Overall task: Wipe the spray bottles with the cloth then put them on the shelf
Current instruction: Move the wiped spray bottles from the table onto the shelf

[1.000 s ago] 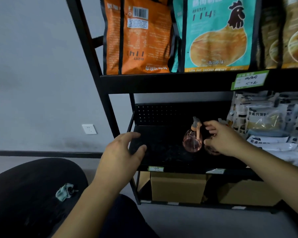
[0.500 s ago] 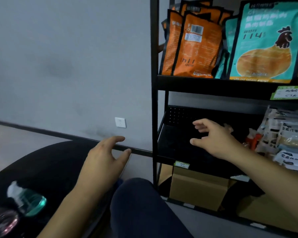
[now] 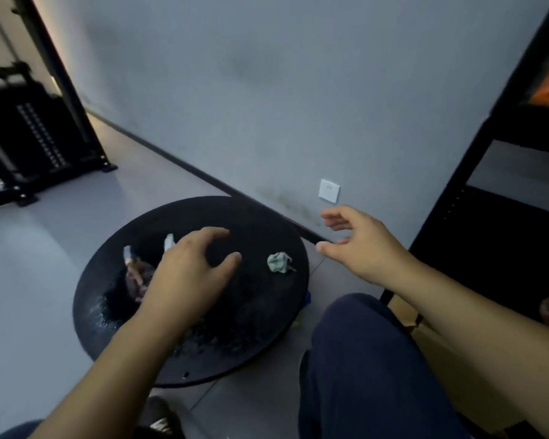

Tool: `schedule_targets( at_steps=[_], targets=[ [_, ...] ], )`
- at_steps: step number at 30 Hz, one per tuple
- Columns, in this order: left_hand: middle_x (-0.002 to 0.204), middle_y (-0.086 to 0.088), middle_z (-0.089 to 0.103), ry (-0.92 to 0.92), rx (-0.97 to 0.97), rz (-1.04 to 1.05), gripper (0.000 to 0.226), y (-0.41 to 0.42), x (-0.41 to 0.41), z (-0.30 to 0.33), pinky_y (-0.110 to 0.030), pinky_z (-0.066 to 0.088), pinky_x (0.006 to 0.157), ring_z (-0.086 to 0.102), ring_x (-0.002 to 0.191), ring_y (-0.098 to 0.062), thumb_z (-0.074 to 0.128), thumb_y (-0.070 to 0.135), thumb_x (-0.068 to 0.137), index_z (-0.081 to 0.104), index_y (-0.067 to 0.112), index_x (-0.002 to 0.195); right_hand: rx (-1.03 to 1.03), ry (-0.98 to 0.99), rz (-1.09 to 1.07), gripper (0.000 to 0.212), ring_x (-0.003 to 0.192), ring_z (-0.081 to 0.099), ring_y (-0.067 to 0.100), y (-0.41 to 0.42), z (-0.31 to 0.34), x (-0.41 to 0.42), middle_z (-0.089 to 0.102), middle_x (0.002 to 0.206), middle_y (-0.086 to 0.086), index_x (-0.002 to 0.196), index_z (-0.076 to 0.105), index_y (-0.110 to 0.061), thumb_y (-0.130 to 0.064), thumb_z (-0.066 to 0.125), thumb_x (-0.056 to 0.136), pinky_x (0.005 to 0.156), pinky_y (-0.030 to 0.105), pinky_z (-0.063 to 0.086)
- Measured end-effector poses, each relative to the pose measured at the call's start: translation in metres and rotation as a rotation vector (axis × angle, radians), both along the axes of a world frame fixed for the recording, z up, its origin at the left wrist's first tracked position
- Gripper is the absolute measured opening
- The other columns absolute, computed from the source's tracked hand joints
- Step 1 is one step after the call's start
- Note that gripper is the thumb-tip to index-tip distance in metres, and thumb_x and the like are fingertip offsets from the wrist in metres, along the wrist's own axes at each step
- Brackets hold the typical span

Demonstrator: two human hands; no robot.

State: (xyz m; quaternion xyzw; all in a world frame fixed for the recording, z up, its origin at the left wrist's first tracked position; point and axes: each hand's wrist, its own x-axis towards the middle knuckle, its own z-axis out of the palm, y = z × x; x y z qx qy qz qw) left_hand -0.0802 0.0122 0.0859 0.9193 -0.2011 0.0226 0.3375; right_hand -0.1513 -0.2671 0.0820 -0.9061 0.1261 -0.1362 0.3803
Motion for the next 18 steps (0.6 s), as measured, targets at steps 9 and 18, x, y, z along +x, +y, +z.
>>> schedule_targets(
  at_steps=[9, 18],
  targets=[
    [0.110, 0.010, 0.072, 0.052, -0.010, 0.256, 0.040, 0.071, 0.051, -0.026, -0.029, 0.041, 0.082, 0.059, 0.091, -0.008, 0.078, 0.041, 0.094, 0.069, 0.036, 0.133, 0.028, 0.079, 0.238, 0.051, 0.117, 0.058, -0.002, 0.085, -0.047, 0.107, 0.060, 0.125, -0.019, 0.133, 0.058, -0.037, -0.031, 0.081, 0.087, 0.097, 0.027, 0.055],
    [0.129, 0.015, 0.073, 0.181, 0.000, 0.347, 0.043, 0.103, 0.101, -0.064, -0.030, 0.048, 0.095, 0.068, 0.120, -0.012, 0.079, 0.044, 0.091, 0.069, 0.036, 0.132, 0.059, 0.193, 0.331, 0.052, 0.116, 0.057, -0.001, 0.136, -0.100, 0.186, 0.060, 0.122, -0.020, 0.131, 0.058, -0.038, -0.035, 0.082, 0.085, 0.101, 0.034, 0.054]
  ],
)
